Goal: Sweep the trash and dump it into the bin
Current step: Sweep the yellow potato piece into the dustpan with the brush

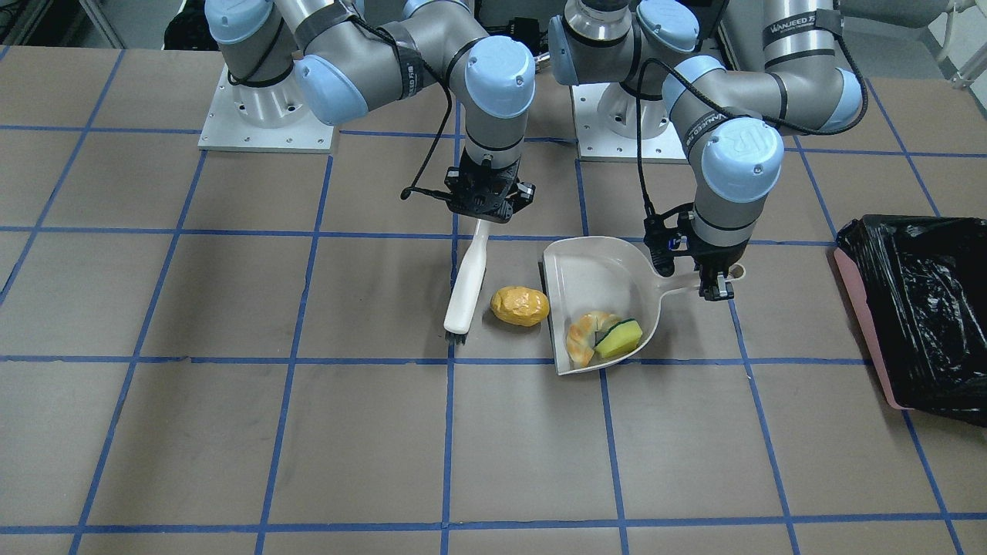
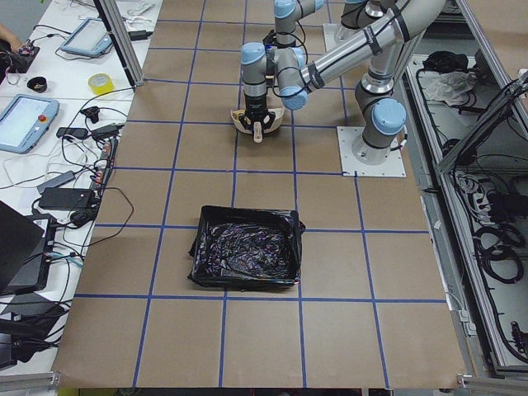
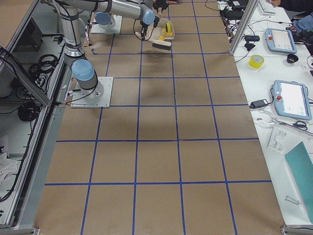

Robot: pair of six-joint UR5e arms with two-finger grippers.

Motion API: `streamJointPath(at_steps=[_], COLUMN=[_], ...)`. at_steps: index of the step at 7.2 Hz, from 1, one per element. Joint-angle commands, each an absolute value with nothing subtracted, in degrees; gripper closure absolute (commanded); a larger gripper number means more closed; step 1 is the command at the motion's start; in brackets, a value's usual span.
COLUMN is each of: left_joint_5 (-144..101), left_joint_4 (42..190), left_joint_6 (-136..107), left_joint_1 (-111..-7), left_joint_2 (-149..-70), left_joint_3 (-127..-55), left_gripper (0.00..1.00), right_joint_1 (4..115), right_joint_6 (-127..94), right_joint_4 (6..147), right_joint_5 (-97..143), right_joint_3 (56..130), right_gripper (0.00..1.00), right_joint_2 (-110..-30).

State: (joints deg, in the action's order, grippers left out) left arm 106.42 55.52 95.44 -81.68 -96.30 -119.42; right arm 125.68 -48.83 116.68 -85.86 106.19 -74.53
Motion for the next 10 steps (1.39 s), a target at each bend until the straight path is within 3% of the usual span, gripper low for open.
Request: streamJointPath(at_steps=[1,4,7,10], left_joint_5=[107.6,107.4,107.1,107.0], left_joint_4=[55.0,55.0,55.0,54.8], left_joint_6=[94.8,93.7,93.8,93.8], left_joint_1=[-81.7,-81.8,-81.8,-81.8], left_joint_2=[-96.9,-97.0,-97.0,-96.9], left_joint_3=[-119.5,-119.5,-119.4,-119.3], left_gripper=[1.00,1.00,1.00,1.00], right_joint_1=[126.6,127.8,132.9,133.5], right_joint_6=[-49.0,-49.3,-53.0,-54.7], right_joint_4=[122.8,130.0,129.4,126.2], right_joint_5=[-86.0,-86.0,-86.0,-86.7], right_joint_3=[107.2,104.7,91.1,87.6], right_gripper=[1.00,1.00,1.00,1.00], right_joint_2=[-71.9,-66.6,-57.5,-56.2])
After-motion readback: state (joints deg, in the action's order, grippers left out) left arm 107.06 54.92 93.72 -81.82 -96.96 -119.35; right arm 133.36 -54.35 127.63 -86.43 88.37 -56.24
